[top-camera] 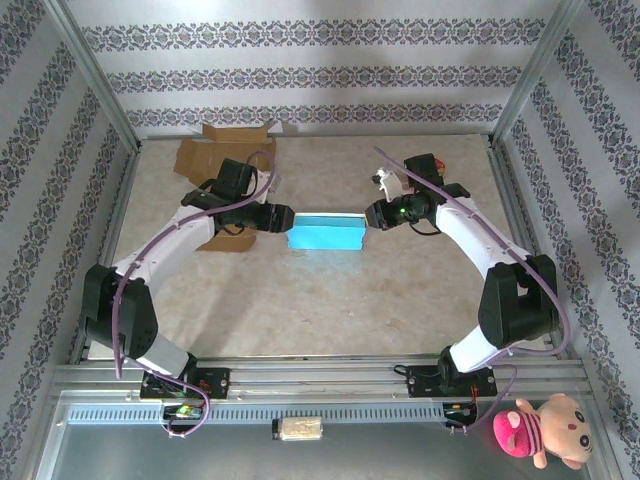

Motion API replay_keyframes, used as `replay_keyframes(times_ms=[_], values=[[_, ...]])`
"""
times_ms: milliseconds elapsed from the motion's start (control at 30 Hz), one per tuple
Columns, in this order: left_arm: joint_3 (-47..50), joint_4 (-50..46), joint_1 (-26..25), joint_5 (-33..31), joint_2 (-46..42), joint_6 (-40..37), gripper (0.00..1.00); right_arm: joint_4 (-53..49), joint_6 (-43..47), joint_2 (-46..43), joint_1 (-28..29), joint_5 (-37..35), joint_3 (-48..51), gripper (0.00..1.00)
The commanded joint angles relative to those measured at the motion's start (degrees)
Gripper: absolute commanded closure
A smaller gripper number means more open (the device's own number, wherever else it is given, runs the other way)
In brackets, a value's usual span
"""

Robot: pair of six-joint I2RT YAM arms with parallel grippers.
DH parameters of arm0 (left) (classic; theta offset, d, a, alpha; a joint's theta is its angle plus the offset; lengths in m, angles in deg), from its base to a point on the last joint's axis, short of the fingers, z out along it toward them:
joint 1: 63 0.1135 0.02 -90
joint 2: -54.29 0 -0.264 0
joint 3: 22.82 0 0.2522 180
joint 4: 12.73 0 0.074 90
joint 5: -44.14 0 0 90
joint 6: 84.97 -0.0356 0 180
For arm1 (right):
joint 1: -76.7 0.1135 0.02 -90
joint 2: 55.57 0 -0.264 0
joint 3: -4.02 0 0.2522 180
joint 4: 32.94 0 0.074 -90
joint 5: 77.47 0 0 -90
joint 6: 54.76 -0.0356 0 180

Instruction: Fold the paper box

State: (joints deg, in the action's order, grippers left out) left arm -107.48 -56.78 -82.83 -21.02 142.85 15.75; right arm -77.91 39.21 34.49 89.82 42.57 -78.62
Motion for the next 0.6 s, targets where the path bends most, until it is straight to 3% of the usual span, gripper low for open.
replay_keyframes(times_ms=[0,300,567], values=[[-2.70,-3.17,-0.48,-0.23,1.78,-1.29,0.37,0.39,0.79,-0.07,0.72,-1.32,-0.99,0.81],[-4.96,-3.47,-0.47,-2.43,4.00,-3.12,0.50,0.00,1.48,-0.59,1.20,-1.79,-1.08,0.82],[-6.63,-4.18,-0.51,-1.80,5.82,-3.48,0.70,-0.01,1.45,-0.65,1.18,-1.83,-1.04,0.81]])
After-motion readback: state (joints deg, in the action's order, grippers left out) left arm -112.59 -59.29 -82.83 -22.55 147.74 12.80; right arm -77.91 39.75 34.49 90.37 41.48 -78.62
